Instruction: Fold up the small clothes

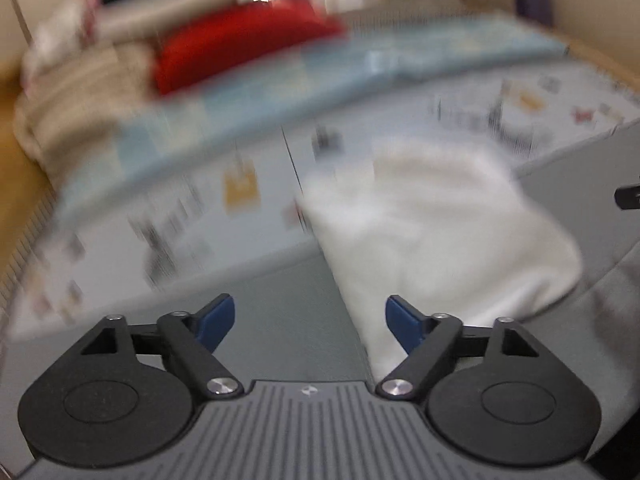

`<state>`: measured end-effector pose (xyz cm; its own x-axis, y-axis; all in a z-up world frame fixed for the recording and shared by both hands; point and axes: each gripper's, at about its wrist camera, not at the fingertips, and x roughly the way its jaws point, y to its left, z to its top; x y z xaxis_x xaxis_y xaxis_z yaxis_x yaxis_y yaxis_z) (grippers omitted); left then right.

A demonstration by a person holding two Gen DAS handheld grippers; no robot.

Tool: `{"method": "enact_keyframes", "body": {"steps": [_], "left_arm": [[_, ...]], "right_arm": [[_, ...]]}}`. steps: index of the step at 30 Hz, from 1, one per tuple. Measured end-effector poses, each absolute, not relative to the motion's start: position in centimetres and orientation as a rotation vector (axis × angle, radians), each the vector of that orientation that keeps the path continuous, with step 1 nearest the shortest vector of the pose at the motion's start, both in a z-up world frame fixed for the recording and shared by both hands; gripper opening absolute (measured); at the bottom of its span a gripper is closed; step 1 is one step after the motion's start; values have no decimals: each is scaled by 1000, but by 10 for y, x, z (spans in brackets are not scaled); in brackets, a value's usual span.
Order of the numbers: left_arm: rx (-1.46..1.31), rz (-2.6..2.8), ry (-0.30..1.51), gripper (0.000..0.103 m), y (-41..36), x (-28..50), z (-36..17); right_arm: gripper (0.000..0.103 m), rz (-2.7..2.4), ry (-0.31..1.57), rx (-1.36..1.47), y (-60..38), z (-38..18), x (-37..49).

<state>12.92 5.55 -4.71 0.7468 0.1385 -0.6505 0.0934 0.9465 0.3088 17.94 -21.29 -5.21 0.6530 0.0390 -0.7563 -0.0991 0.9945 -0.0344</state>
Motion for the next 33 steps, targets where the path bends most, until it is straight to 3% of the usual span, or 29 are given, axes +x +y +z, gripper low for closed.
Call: {"method": "enact_keyframes", "body": {"steps": [3, 6, 10, 13, 20, 33], "left_arm": [[308, 45, 555, 90, 41, 84, -15], [189, 40, 502, 91, 30, 45, 0], [40, 38, 568, 91, 20, 8, -13], [17, 54, 723, 91, 15, 1, -31], [-34, 34, 738, 91, 17, 2, -35], [-81, -14, 733, 91, 16, 11, -45]], "right_arm": [[73, 60, 737, -133, -214, -22, 144], [81, 54, 668, -171, -212, -5, 109], [84, 46, 626, -149, -210, -3, 68], [89, 84, 620, -125, -205, -5, 49], [89, 124, 713, -82, -191, -24, 39], [89, 148, 720, -57, -175, -29, 46]]}}
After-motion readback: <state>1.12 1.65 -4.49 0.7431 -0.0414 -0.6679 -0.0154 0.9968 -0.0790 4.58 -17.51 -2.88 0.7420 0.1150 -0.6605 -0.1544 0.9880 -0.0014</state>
